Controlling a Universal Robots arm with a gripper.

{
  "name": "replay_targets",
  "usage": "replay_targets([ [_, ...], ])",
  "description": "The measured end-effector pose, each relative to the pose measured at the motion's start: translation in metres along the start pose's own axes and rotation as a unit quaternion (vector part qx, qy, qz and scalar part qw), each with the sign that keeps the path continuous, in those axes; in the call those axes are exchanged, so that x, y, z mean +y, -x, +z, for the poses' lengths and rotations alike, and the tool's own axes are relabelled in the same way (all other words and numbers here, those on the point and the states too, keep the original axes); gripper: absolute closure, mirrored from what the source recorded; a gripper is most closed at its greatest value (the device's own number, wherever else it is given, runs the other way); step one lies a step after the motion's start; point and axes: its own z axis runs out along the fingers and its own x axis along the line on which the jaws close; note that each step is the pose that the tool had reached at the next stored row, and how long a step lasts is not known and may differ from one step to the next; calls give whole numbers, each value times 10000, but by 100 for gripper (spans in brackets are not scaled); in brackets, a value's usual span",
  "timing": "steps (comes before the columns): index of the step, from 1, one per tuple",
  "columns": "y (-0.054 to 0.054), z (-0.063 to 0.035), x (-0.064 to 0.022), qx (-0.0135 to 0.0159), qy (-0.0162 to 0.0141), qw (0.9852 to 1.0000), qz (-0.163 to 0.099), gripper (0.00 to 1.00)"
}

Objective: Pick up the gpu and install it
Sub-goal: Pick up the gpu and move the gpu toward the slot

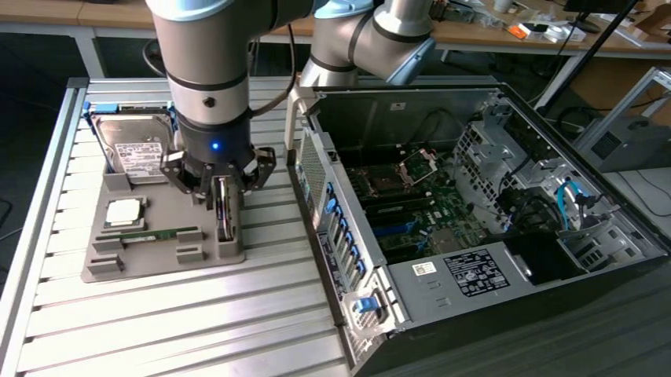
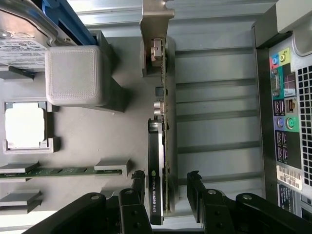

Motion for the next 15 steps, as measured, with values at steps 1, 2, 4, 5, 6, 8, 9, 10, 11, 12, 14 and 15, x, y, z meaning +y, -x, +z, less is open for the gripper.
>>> replay_targets([
  [1,0,3,0,0,0,10000,0,52],
  [2,0,7,0,0,0,10000,0,52],
  [4,0,16,0,0,0,10000,0,52],
  [5,0,19,1,-1,0,10000,1,52],
  [6,-1,23,3,0,-1,10000,1,52],
  [8,-2,33,11,0,-2,10000,0,52],
  [9,-2,37,17,0,-2,10000,0,52],
  [10,-3,42,26,0,-3,10000,0,52],
  [11,-4,45,38,-1,-3,10000,0,52],
  [12,-4,46,45,-1,-3,10000,-1,52],
  [14,-7,46,65,0,-3,10000,0,52],
  [15,-9,48,91,-1,-3,10000,0,52],
])
